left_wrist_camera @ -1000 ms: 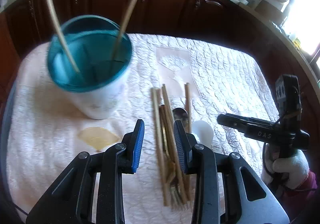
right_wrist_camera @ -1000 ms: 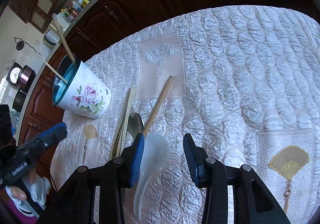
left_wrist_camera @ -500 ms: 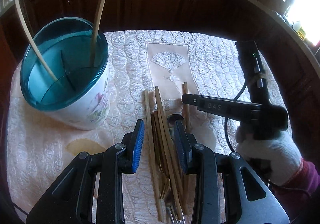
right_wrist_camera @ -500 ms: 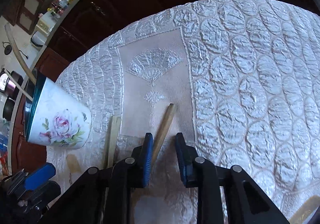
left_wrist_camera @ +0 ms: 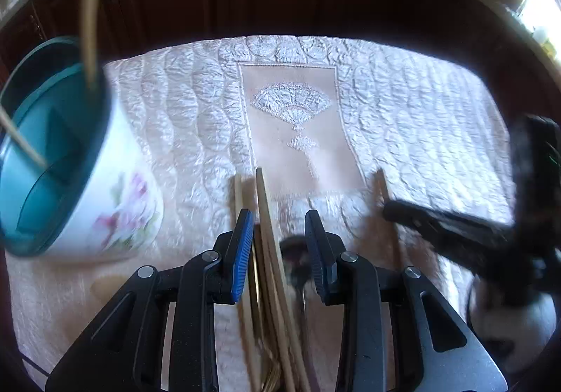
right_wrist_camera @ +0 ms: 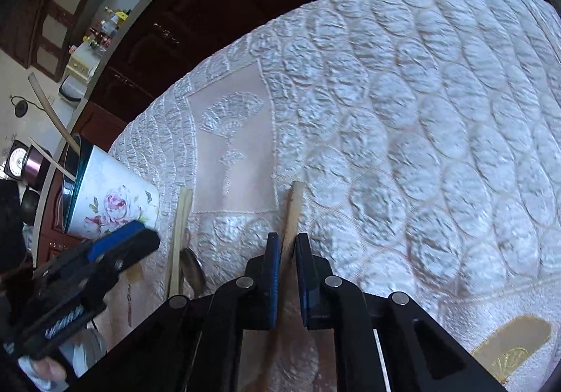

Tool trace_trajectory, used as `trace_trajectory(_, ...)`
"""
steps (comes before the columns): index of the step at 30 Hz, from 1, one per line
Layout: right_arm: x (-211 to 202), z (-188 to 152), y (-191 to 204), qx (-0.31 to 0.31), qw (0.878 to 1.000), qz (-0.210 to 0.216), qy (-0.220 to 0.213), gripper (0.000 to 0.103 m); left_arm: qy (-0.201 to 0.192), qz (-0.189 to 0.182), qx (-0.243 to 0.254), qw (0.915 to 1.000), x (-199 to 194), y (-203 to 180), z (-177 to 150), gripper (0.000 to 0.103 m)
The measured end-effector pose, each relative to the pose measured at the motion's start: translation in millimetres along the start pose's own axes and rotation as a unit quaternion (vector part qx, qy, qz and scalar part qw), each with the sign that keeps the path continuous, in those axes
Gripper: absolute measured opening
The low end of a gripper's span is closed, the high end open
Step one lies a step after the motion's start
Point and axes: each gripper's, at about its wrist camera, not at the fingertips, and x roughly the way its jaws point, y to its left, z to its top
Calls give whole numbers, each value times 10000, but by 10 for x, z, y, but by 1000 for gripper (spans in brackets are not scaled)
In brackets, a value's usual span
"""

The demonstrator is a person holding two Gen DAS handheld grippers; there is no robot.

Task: Organize utensils
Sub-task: 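Close the left gripper on a chopstick while the right gripper grasps another chopstick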

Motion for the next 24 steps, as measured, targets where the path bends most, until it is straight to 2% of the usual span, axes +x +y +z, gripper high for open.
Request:
trace_trajectory(6, -15, -61, -83, -13, 9999, 106, 62, 8, 197, 427, 161, 9988, 291, -95, 162, 30)
trace_trajectory(8, -8, -65, -90, -67, 9999, 66, 112, 9, 279, 453, 209, 9984, 368, -112, 188, 28)
trace_trajectory(10, 6, -37, -54, -150, 9997, 10, 166, 11, 373, 434, 226, 9981, 443, -117, 208, 11)
trace_trajectory(11, 15, -26, -37, -195, 9997, -18, 172, 11, 413, 393, 203, 9982, 472, -100, 216, 8)
trace_trajectory(14, 80, 21, -17, -193, 9996, -31, 182, 11, 439, 76, 54, 9990, 444, -31, 224, 7)
trace_trajectory(18, 131, 120, 53, -198, 9997, 68, 101, 9, 334, -376, 32, 9987, 216, 54, 202, 7)
trace_trajectory(24, -91, 67, 72, -170, 9993, 321, -129, 8, 147, -787, -17, 9968, -219, 184, 75, 6)
